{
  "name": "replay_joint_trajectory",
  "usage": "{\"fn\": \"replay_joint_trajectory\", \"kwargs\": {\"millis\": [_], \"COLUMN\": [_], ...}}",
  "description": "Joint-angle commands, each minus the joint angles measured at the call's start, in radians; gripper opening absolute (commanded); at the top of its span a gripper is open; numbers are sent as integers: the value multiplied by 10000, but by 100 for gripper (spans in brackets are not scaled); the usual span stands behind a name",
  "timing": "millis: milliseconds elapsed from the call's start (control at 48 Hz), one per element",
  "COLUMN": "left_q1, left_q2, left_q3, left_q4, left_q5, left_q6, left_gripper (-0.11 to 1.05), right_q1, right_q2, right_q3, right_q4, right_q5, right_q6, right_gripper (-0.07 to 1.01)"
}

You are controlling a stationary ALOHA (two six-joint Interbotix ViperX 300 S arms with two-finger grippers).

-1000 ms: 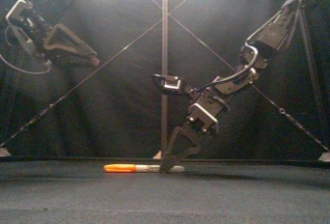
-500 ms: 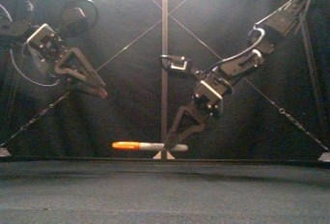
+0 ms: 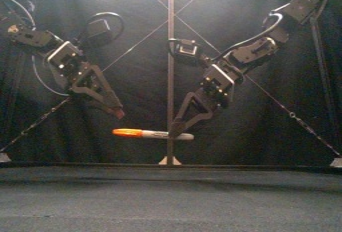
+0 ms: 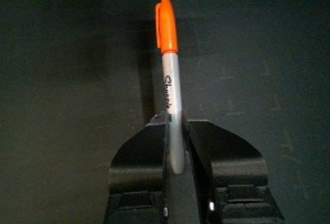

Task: Uncap the pen

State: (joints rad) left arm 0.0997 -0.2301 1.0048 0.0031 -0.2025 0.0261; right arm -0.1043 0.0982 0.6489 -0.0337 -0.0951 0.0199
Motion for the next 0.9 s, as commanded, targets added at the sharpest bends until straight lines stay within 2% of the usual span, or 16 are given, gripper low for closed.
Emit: {"fn": "replay_joint_trajectory", "kwargs": {"millis": [21,167,396,521,604,771,896], "left_q1": [-61,-61,0,61,92,92,107], "left_q2": [414,890,1611,1887,1948,1948,1933], "left_q3": [-491,-782,-1150,-1335,-1396,-1442,-1396], "left_q4": [15,15,0,15,46,215,337], "left_q5": [261,583,583,583,583,583,583], "left_q6": [-31,-31,-31,0,0,0,0], "left_gripper": [85,85,83,80,74,53,43], "right_q1": [15,15,46,61,77,61,61], "right_q2": [-368,-383,-383,-368,-368,-368,-383], "right_q3": [-138,-153,-184,-169,-169,-107,0], "right_q4": [0,0,0,0,0,0,15], "right_q5": [-31,-31,-31,-31,-31,-31,-31], "right_q6": [0,0,0,0,0,0,0], "right_gripper": [46,46,46,46,46,46,46]}}
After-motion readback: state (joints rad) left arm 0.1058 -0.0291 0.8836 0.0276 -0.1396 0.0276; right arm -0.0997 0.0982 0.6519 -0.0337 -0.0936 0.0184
